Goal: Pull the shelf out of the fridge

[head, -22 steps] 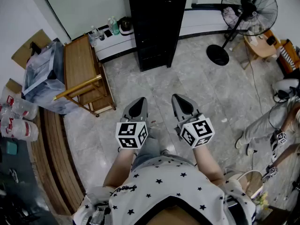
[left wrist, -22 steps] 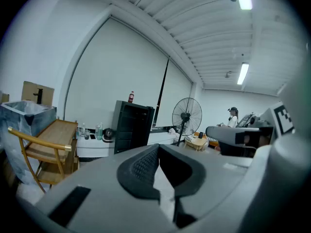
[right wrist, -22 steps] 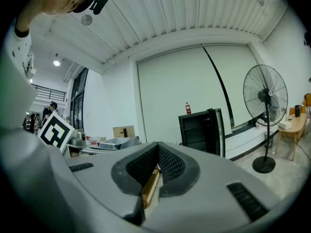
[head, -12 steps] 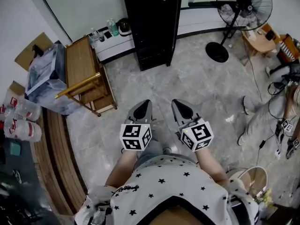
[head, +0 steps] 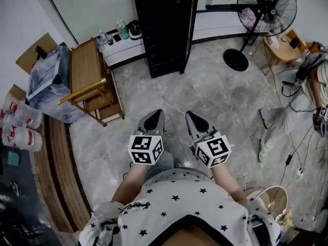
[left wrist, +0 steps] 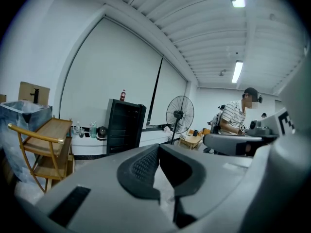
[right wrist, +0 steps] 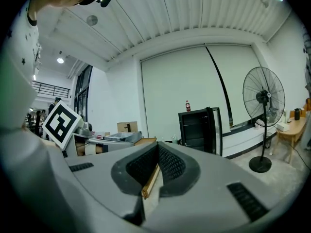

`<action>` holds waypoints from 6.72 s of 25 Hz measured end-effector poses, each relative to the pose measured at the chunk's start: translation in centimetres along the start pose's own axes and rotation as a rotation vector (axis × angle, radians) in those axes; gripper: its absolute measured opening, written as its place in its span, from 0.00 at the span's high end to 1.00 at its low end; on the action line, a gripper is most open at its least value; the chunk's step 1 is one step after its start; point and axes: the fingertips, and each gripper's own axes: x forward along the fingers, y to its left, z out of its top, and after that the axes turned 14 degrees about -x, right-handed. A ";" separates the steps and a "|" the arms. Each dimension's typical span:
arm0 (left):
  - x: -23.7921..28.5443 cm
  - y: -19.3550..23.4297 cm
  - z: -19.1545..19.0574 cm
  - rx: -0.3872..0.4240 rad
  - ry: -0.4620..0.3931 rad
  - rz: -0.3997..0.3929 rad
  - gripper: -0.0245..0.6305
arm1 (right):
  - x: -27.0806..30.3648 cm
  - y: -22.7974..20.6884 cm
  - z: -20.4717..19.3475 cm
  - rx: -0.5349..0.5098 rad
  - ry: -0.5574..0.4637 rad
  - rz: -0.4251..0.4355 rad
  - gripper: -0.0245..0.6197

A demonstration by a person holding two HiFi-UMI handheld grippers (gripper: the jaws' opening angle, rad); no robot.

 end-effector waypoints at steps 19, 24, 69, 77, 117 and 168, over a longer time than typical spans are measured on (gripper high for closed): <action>9.7 3.4 3.4 -0.033 0.009 -0.007 0.94 | 8.6 -6.8 -1.5 0.014 0.046 0.026 0.97; 14.0 5.3 5.6 -0.053 0.022 -0.033 0.94 | 13.0 -10.2 -0.9 0.051 0.029 0.025 0.97; 36.8 25.8 20.8 -0.039 -0.020 0.116 0.94 | 47.7 -26.5 1.4 0.137 0.012 0.054 0.97; 40.7 28.2 23.5 -0.054 -0.052 0.171 0.94 | 53.8 -30.3 1.3 0.200 0.004 0.092 0.97; 49.7 34.9 26.8 -0.149 -0.168 0.454 0.94 | 78.2 -44.3 -9.5 1.081 -0.053 0.172 0.97; 48.5 36.0 26.4 -0.180 -0.171 0.517 0.94 | 83.5 -45.7 -11.2 1.419 -0.135 0.022 0.95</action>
